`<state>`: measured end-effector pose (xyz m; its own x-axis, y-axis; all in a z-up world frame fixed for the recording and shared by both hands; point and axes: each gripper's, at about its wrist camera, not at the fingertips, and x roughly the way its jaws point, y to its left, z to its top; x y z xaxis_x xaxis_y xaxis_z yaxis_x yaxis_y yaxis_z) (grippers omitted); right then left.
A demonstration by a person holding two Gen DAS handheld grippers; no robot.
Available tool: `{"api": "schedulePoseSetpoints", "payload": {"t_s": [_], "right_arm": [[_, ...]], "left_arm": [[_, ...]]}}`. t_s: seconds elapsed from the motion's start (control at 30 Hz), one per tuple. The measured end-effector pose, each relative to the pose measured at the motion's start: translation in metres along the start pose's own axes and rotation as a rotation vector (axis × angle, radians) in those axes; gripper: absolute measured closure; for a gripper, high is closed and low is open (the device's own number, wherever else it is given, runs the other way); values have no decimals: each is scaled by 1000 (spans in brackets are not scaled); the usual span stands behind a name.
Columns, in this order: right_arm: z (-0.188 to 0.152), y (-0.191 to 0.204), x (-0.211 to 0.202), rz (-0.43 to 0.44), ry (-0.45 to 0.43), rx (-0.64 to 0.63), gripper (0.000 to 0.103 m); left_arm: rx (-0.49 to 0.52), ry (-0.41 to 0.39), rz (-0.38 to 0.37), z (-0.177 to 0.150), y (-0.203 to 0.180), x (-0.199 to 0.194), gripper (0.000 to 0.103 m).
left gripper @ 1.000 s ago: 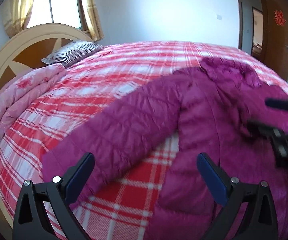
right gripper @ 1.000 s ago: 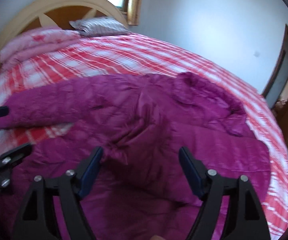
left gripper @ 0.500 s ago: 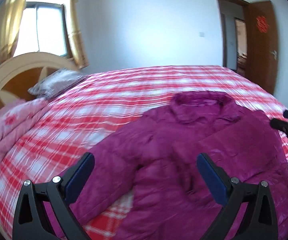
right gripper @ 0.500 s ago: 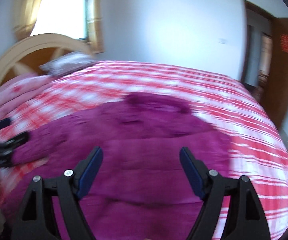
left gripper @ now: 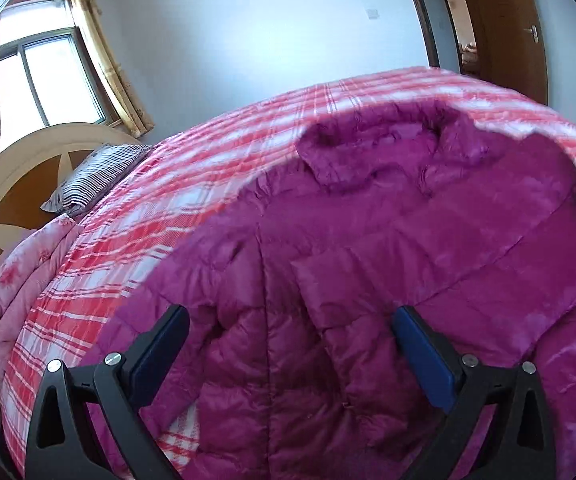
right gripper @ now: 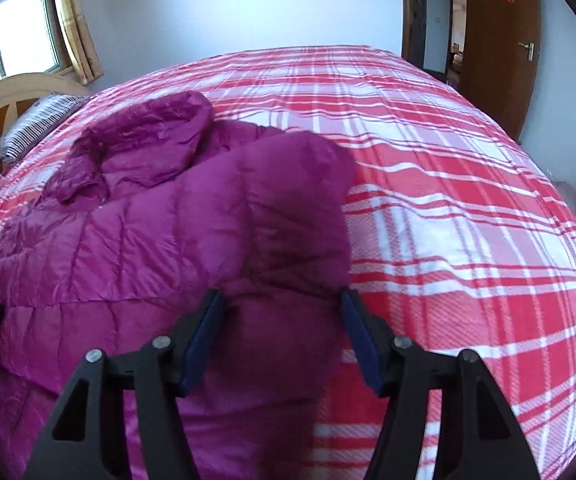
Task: Fold large clothes
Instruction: 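Fold the held sleeve across the jacket front with the right gripper, then open the right gripper and release the sleeve onto the jacket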
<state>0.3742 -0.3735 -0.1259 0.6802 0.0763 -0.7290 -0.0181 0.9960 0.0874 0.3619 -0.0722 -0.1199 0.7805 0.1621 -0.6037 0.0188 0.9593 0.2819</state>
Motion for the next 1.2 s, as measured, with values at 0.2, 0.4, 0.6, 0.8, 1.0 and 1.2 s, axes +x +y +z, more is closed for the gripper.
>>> {"api": "schedulePoseSetpoints", "payload": {"t_s": [0.2,0.4,0.6,0.8,1.0,1.2], "right_arm": [[32,15,-31,-41,-165,-39,24],[53,24,24,-19,-119,-20,38],[36,7,66,0,-13,62,40],[34,12,70,-44,3,26,40],[32,19,71,-87,3,-6,39],[39,26,64,-138,45,-29,40]], "left_arm": [[-65,-113,-30,31,2,-27,1],[21,29,68,14,-26,42,1],[26,118,26,6,-28,67,1],[19,113,33,4,-31,70,1],[7,110,24,2,-28,69,1],[-6,113,15,1,-26,70,1]]}}
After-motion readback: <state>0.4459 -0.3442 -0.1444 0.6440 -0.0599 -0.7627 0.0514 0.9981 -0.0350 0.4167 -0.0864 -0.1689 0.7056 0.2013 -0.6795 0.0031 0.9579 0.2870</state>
